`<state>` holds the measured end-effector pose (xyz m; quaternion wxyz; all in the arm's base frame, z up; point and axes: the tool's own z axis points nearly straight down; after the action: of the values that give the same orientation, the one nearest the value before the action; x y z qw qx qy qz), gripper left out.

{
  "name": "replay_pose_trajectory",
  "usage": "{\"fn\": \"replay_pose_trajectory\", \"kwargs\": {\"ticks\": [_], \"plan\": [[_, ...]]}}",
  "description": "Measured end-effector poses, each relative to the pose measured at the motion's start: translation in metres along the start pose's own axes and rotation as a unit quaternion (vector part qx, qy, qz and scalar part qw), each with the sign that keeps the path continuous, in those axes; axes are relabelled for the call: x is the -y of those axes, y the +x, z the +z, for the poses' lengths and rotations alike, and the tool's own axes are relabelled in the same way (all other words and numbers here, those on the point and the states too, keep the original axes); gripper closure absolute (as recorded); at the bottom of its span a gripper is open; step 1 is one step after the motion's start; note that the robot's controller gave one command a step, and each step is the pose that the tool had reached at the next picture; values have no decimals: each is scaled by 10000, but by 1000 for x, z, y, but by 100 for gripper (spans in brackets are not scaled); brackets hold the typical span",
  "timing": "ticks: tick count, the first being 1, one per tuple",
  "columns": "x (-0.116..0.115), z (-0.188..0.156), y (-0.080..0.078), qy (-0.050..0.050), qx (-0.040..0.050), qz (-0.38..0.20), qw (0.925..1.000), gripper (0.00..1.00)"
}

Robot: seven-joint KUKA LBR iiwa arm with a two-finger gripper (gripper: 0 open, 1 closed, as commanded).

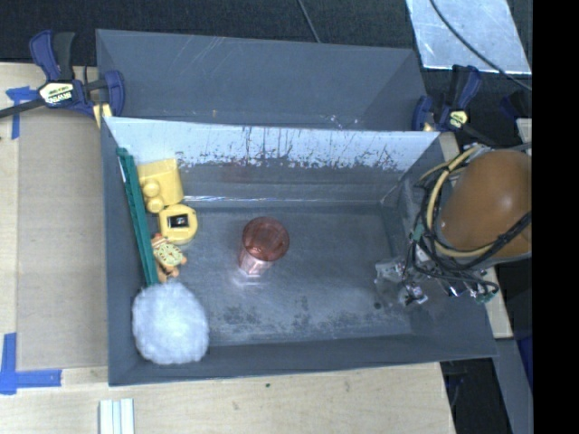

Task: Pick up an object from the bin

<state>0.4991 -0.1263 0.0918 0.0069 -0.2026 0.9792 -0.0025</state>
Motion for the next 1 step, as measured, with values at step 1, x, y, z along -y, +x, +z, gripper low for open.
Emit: {"fn": "replay_pose_trajectory", "kwargs": {"ticks": [1], "plan": [[39,23,-28,16,27,-926,9957,100]]}}
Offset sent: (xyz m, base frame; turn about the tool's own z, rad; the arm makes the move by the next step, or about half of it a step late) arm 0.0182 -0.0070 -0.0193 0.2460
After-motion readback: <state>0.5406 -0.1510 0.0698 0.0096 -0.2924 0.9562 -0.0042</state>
